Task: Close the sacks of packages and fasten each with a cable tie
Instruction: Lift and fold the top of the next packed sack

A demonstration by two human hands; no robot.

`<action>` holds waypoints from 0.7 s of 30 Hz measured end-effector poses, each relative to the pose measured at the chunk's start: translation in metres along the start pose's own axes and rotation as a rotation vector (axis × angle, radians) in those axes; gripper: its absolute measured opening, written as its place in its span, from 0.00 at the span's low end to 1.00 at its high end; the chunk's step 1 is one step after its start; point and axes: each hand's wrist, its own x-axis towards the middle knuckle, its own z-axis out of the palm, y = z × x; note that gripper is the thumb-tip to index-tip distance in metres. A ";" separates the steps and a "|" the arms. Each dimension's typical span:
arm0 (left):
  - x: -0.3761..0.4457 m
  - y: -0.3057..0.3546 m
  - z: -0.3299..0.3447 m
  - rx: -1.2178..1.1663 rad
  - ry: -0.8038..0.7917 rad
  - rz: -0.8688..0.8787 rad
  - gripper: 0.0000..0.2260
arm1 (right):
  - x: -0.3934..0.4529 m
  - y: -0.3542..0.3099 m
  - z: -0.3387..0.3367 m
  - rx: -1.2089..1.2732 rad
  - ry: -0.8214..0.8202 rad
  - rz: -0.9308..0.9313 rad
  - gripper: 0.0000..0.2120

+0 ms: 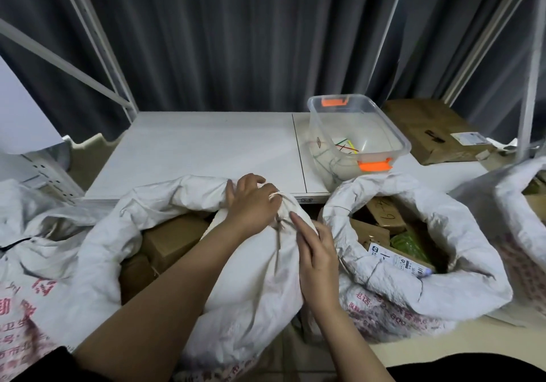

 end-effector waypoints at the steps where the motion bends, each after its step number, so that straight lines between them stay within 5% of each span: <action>1: -0.005 0.001 0.000 0.008 0.017 -0.033 0.16 | 0.002 -0.001 -0.001 0.052 -0.016 0.027 0.20; 5: -0.048 0.013 -0.009 -0.020 0.121 -0.020 0.24 | 0.008 -0.007 -0.003 0.287 -0.024 0.238 0.19; 12: -0.144 0.040 0.021 0.144 -0.047 0.058 0.34 | 0.019 -0.029 -0.012 0.604 0.049 0.569 0.16; 18: -0.154 0.024 0.040 0.407 0.175 0.195 0.38 | 0.030 -0.027 -0.026 1.283 0.004 0.850 0.16; 21: -0.155 0.018 0.045 0.499 0.212 0.233 0.40 | 0.023 -0.031 -0.030 1.143 -0.072 0.788 0.16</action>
